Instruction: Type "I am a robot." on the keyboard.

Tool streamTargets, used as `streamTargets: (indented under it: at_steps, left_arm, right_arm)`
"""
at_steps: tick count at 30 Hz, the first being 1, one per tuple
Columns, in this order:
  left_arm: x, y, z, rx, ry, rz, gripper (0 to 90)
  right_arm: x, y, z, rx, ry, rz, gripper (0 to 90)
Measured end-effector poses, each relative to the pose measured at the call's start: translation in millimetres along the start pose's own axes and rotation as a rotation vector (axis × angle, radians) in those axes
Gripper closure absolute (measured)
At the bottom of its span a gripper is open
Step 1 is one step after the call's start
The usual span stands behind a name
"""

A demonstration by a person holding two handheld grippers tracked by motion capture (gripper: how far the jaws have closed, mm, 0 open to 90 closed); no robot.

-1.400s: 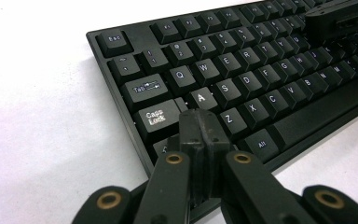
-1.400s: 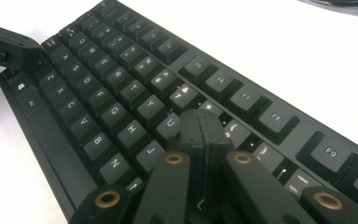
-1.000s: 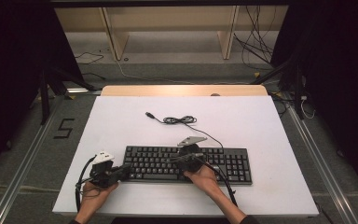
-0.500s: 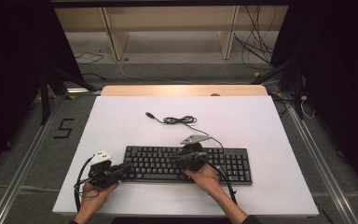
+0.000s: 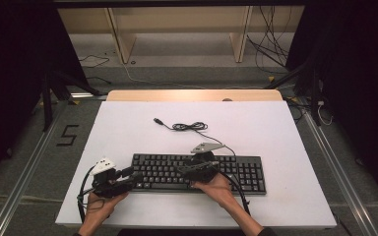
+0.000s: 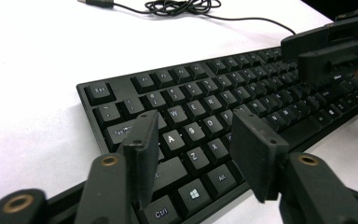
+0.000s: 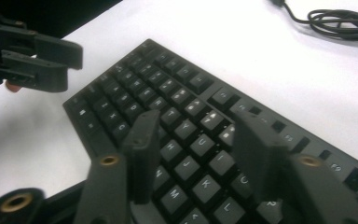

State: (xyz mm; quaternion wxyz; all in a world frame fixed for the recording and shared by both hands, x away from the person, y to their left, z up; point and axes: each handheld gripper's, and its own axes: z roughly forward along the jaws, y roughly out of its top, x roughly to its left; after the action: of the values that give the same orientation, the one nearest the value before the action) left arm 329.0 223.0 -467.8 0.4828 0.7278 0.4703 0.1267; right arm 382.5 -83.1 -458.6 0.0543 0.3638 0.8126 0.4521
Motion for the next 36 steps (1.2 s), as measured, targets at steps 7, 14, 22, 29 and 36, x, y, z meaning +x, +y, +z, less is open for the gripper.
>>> streamTargets:
  at_steps: [7, 14, 22, 29, 36]
  left_arm:
    - [-1.0, 0.5, 0.0, -0.015, -0.001, -0.001, 41.7]
    - [-0.5, 0.8, -0.7, -0.027, 0.004, -0.005, 36.4]
    - [-0.8, 1.3, -2.5, -0.049, 0.004, 0.001, 33.4]
    - [-0.5, 1.4, -4.6, -0.063, -0.001, 0.007, 33.3]
    - [-0.8, 1.3, -5.0, -0.071, -0.003, 0.007, 33.3]
  right_arm:
    - [6.9, -2.0, -2.0, 0.008, 0.028, -0.017, 47.1]
    - [14.2, -4.9, -3.6, 0.014, 0.047, -0.037, 53.3]
    - [21.5, -10.3, -6.7, 0.023, 0.069, -0.073, 71.5]
    - [26.8, -17.4, -10.6, 0.049, 0.079, -0.096, 84.1]
    - [27.8, -23.7, -11.0, 0.078, 0.058, -0.107, 90.0]
